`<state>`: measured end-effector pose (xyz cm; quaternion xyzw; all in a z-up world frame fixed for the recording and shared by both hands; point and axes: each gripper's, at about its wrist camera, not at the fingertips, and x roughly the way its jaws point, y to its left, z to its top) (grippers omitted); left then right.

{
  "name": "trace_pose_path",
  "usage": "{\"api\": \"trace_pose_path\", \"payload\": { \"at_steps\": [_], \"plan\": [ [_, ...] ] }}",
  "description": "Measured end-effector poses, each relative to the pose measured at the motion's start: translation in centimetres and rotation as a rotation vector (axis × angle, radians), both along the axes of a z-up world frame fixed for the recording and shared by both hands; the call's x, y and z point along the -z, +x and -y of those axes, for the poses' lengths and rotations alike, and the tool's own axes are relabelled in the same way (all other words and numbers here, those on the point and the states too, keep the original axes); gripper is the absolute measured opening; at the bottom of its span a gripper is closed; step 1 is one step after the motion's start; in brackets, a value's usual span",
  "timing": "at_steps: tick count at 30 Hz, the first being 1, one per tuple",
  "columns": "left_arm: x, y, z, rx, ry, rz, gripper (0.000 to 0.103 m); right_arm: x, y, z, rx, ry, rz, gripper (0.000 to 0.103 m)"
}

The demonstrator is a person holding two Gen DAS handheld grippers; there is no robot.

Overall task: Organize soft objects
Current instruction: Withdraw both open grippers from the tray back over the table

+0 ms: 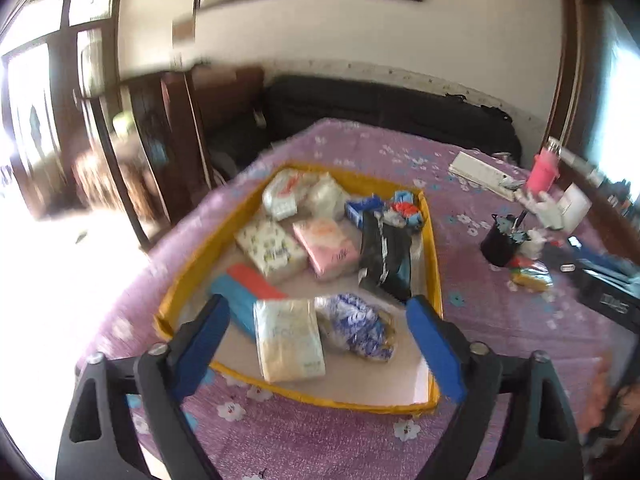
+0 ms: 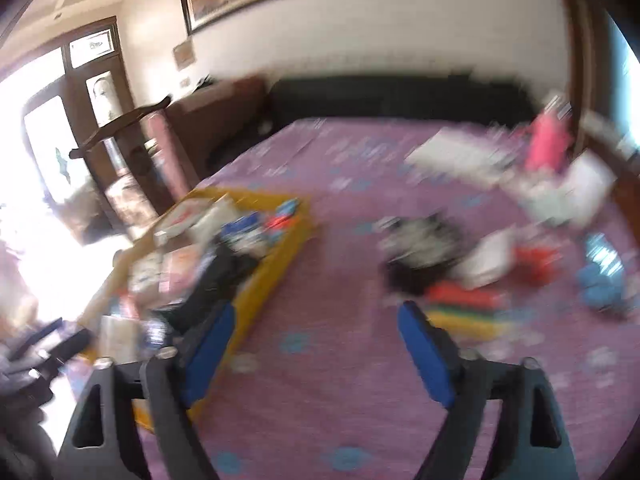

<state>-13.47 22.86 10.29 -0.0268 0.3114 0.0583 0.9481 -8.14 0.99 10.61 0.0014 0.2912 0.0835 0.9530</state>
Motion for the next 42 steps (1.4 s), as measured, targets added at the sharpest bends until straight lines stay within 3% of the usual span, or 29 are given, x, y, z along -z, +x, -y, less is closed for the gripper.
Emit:
{"api": "trace_pose_path", "payload": {
  "at_steps": [3,5,8,12,21,27,33,38,42],
  "plan": [
    [-0.8,-0.6,1.9,0.012,0.06,0.047,0.097,-1.1,-2.6,1.6,0.079,-0.095,0.145,0.103],
    [-1.1,-0.6,3.4,0.039,0.075,0.042,0.097,-1.1,-3.5,3.1,0.106,-0.171,0.189,0.103],
    [-1.2,-0.5,5.2,0.071,0.089,0.026,0.097,-0.4,-3.0,5.3,0.125,-0.205,0.128,0.103],
    [-0.8,-0.5,8.5,0.135,0.123,0.003,0.097,1.1,-3.1,9.5,0.148,-0.125,0.024,0.103],
    [1.3,1.4,14.3,0.259,0.156,-0.073,0.097,2.2,-4.4,16.9,0.269,-0.056,0.001,0.103],
    [4.2,5.0,16.9,0.348,0.03,-0.171,0.097,2.8,-2.8,23.0,0.365,0.03,-0.05,0.102],
    [6.0,7.9,18.6,0.435,-0.083,-0.189,0.097,4.1,-0.2,28.5,0.446,0.136,-0.146,0.102],
    [8.3,9.3,18.5,0.444,-0.161,-0.25,0.097,4.6,2.2,27.8,0.404,0.151,-0.181,0.101],
    [9.1,10.4,16.2,0.389,-0.305,-0.267,0.097,4.6,5.7,24.9,0.347,0.111,-0.206,0.098]
  ]
}}
